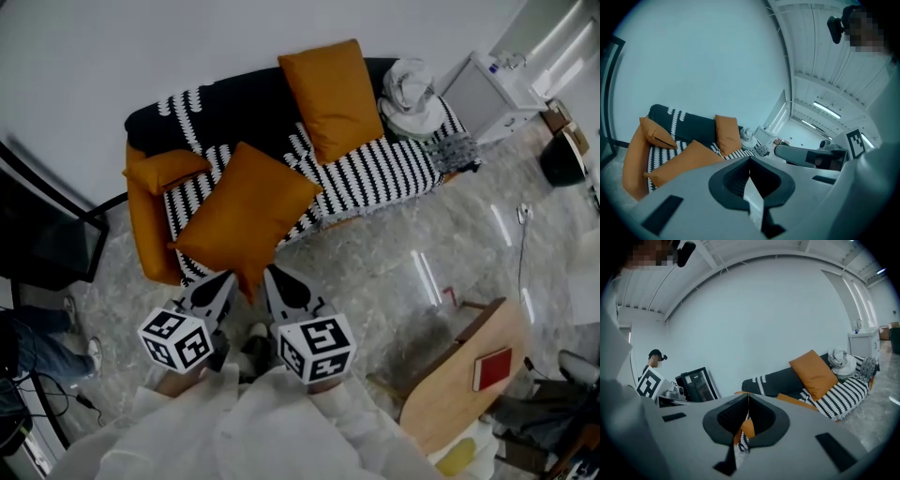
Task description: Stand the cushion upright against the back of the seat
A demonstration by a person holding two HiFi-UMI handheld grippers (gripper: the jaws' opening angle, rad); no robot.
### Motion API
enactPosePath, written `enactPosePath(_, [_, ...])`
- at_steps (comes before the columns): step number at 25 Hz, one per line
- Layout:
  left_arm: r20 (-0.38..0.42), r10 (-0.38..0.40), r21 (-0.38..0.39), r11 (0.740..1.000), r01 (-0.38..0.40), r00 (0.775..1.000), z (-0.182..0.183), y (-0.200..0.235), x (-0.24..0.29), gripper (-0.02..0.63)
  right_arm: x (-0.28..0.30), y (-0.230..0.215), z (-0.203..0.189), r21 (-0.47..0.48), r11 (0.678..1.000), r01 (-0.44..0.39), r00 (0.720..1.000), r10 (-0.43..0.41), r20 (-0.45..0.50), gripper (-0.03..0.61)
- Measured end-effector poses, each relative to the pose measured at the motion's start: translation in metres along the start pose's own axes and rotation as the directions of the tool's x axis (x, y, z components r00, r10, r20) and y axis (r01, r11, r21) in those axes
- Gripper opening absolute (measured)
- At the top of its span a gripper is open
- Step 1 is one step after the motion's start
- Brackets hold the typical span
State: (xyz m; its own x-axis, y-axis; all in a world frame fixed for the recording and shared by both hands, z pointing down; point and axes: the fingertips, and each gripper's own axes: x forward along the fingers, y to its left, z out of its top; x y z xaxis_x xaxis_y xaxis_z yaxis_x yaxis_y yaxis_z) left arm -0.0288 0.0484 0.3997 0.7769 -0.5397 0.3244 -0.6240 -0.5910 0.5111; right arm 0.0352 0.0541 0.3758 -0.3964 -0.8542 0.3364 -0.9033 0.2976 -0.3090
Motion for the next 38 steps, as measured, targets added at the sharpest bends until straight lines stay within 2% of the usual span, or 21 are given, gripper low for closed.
enactPosePath(9, [-0.053, 0.021, 0.018, 1.0, -0.02, 0.998, -0.016, 0.008, 0.021, 0.008, 0.018, -0.011, -0.022, -0.01, 1.0, -0.021, 0.998, 0.02, -0.058, 0.014])
enactPosePath(13, [-0.074, 0.063, 0.027, 0.998, -0.061, 0.995, -0.023, 0.024, 0.029, 0.008, 0.029, -0.018, -0.038, -0.02, 1.0, -0.022, 0.995, 0.019, -0.102, 0.012])
enactPosePath(18, [-0.084, 0.092, -0.003, 0.996, -0.092, 0.992, -0.038, 0.045, 0.035, 0.008, 0.042, -0.024, -0.063, -0.059, 0.998, -0.019, 0.988, 0.01, -0.151, 0.012])
enactPosePath(22, [-0.118, 0.101, -0.015, 0.994, -0.104, 0.988, -0.064, 0.055, 0.048, 0.008, 0.052, -0.031, -0.083, -0.106, 0.994, -0.014, 0.986, -0.005, -0.168, 0.012])
enactPosePath(28, [-0.184, 0.116, -0.057, 0.99, -0.128, 0.976, -0.119, 0.079, 0.074, 0.008, 0.073, -0.048, -0.119, -0.073, 0.997, -0.011, 0.978, -0.005, -0.209, 0.012])
enactPosePath(30, [-0.196, 0.108, -0.062, 0.991, -0.122, 0.975, -0.134, 0.087, 0.081, 0.008, 0.084, -0.056, -0.138, -0.068, 0.998, -0.001, 0.974, -0.015, -0.227, 0.013])
enactPosePath(34, [-0.228, 0.139, -0.077, 0.984, -0.16, 0.964, -0.163, 0.107, 0.095, 0.008, 0.101, -0.072, -0.179, -0.033, 0.999, 0.016, 0.963, -0.025, -0.267, 0.012])
enactPosePath(38, [-0.255, 0.144, -0.1, 0.98, -0.174, 0.956, -0.183, 0.124, 0.103, 0.008, 0.117, -0.075, -0.22, -0.019, 1.0, 0.002, 0.943, -0.008, -0.334, 0.012])
